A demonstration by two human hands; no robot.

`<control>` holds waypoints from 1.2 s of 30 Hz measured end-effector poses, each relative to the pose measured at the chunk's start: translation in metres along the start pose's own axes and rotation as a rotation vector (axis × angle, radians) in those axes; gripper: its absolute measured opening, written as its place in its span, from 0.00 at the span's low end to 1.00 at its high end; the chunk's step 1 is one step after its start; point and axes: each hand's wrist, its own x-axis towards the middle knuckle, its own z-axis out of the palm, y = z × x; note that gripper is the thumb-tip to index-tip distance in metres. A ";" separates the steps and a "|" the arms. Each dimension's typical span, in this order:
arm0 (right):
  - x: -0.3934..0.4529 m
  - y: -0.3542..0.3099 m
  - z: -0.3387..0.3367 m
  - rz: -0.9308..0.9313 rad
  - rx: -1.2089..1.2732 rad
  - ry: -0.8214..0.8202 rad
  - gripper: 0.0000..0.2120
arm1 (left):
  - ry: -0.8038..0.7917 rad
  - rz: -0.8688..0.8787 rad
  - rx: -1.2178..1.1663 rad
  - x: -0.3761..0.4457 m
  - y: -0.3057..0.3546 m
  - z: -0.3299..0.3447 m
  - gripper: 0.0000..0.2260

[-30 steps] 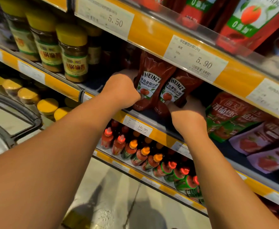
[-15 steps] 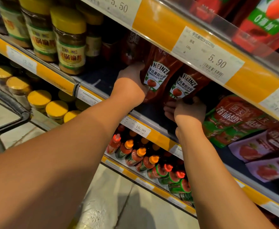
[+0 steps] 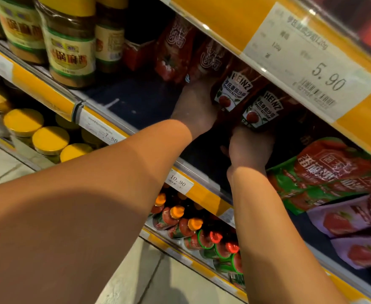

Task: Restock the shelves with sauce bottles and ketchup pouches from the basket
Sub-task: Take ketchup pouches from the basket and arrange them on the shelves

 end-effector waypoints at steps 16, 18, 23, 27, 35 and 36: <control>-0.023 -0.014 -0.010 -0.100 -0.003 -0.018 0.44 | 0.141 0.055 -0.124 0.024 -0.025 0.038 0.20; -0.045 -0.032 -0.014 -0.106 0.005 0.034 0.42 | 0.157 0.066 -0.103 0.025 -0.025 0.040 0.19; -0.049 -0.029 -0.019 -0.139 -0.013 -0.020 0.25 | 0.218 0.032 -0.097 0.027 -0.031 0.051 0.18; -0.050 -0.029 -0.015 -0.150 -0.059 -0.060 0.22 | 0.270 0.008 -0.036 0.027 -0.029 0.055 0.19; -0.049 -0.025 -0.019 -0.162 -0.106 -0.137 0.23 | 0.207 -0.017 -0.012 0.026 -0.028 0.053 0.24; -0.050 -0.026 -0.020 -0.162 -0.114 -0.141 0.23 | 0.195 -0.021 -0.011 0.025 -0.028 0.052 0.25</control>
